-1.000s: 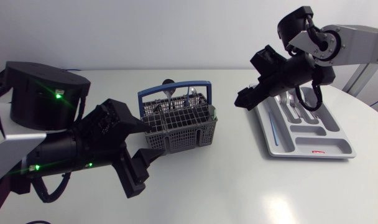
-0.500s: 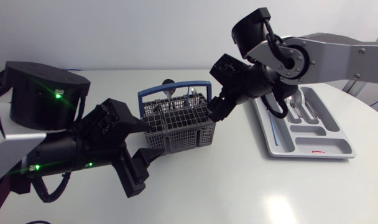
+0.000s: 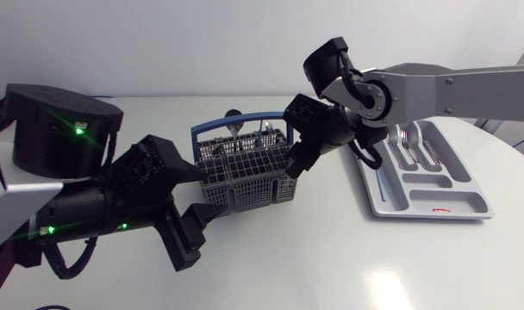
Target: Unload the cutlery basket into the drawer organizer.
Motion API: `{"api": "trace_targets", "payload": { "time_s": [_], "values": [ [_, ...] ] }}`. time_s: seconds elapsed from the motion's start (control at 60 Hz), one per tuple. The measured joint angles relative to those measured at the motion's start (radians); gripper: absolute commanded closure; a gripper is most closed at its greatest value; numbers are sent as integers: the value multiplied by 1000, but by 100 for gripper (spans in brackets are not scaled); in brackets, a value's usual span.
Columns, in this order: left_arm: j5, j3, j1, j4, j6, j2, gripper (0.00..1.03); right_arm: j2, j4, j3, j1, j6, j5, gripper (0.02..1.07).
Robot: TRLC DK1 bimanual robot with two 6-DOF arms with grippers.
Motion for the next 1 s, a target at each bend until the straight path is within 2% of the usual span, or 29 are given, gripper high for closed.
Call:
{"api": "trace_targets", "payload": {
  "time_s": [0.117, 0.183, 0.567, 0.633, 1.0],
  "values": [
    [0, 0, 2, 0, 0, 0, 14, 7, 2, 14, 8, 0, 16, 80],
    [0, 0, 2, 0, 0, -1, 14, 16, 3, 22, 14, 0, 23, 88],
    [0, -2, 3, 0, 0, -1, 14, 40, 15, 27, 48, -7, 106, 93],
    [0, -3, 3, 0, 0, -5, 14, 40, 18, 27, 54, -7, 117, 96],
    [0, -3, 3, 0, 0, -16, 14, 18, 19, 27, 73, -7, 128, 96]
  ]
}}
